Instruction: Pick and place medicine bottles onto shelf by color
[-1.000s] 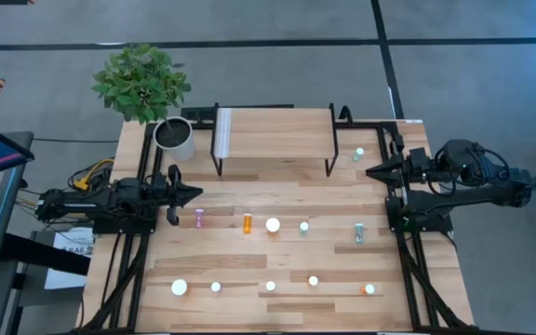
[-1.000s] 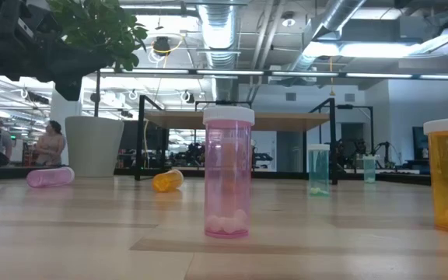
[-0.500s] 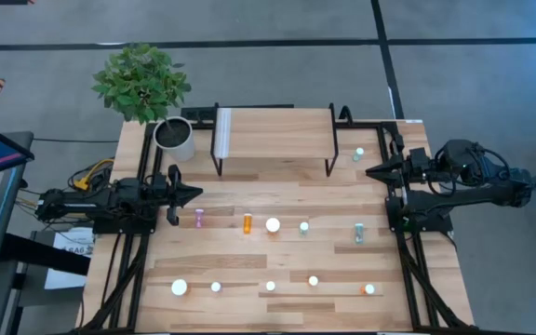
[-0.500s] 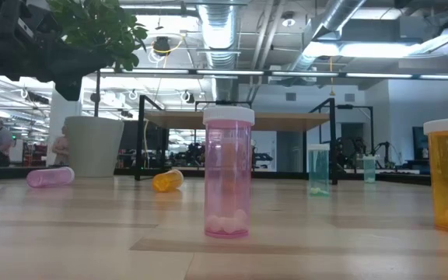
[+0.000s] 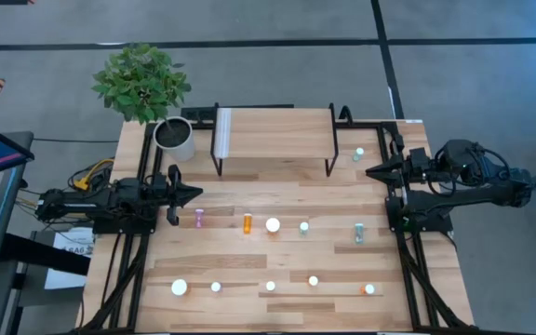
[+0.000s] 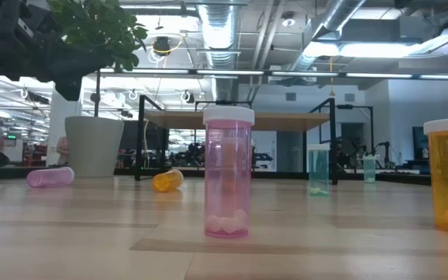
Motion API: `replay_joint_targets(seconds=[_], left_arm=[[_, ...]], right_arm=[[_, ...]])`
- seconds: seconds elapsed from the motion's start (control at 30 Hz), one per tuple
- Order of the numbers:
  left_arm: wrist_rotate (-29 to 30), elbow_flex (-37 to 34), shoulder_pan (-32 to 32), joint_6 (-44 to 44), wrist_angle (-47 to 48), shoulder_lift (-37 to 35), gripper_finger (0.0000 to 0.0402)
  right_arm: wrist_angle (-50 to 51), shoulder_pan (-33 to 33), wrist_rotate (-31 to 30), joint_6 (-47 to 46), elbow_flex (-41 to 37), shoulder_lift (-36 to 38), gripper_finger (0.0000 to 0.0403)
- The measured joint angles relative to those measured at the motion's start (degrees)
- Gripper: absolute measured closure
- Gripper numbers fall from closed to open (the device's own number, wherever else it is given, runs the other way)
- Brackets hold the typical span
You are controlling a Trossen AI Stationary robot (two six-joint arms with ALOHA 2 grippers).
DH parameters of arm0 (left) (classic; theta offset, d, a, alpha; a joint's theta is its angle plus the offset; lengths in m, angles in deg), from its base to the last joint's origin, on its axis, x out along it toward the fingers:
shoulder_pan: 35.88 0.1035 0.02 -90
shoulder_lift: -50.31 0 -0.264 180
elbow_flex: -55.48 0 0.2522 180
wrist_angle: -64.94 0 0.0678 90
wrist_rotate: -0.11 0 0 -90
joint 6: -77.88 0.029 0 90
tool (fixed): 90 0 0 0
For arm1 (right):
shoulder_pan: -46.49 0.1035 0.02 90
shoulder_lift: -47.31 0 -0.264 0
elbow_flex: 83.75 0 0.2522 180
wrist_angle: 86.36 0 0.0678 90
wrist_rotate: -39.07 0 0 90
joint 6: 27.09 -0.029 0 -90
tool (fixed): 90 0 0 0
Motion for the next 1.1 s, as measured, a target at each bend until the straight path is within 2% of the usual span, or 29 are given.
replay_joint_targets(seconds=[0.13,0.27,0.37,0.57,0.73,0.87,0.97,1.1], left_arm=[[0.0,0.1,0.0,0.9,0.2,0.0,0.0401],[-0.1,0.9,0.0,8.1,2.8,0.0,0.0401],[-0.1,0.9,0.0,10.3,3.0,0.0,0.0401],[0.0,1.0,0.0,2.8,3.0,0.0,0.0401],[0.1,3.5,0.0,0.0,2.6,0.0,0.0401],[-3.6,6.9,0.0,0.7,3.5,0.0,0.0401],[-4.2,9.4,0.0,-0.4,6.3,0.0,0.0401],[-1.5,11.9,0.0,-6.1,12.5,1.5,0.0401]], right_arm=[[0.0,0.0,0.0,0.0,0.0,0.0,0.0347],[0.0,0.0,0.0,0.0,0.0,0.0,0.0347],[0.0,0.0,0.0,0.0,0.0,0.0,0.0347],[0.0,0.0,0.0,0.0,0.0,0.0,0.0347],[0.0,0.0,0.0,0.0,0.0,0.0,0.0347],[0.0,0.0,0.0,0.0,0.0,0.0,0.0347],[0.0,0.0,0.0,0.0,0.0,0.0,0.0347],[0.0,0.0,0.0,0.0,0.0,0.0,0.0347]])
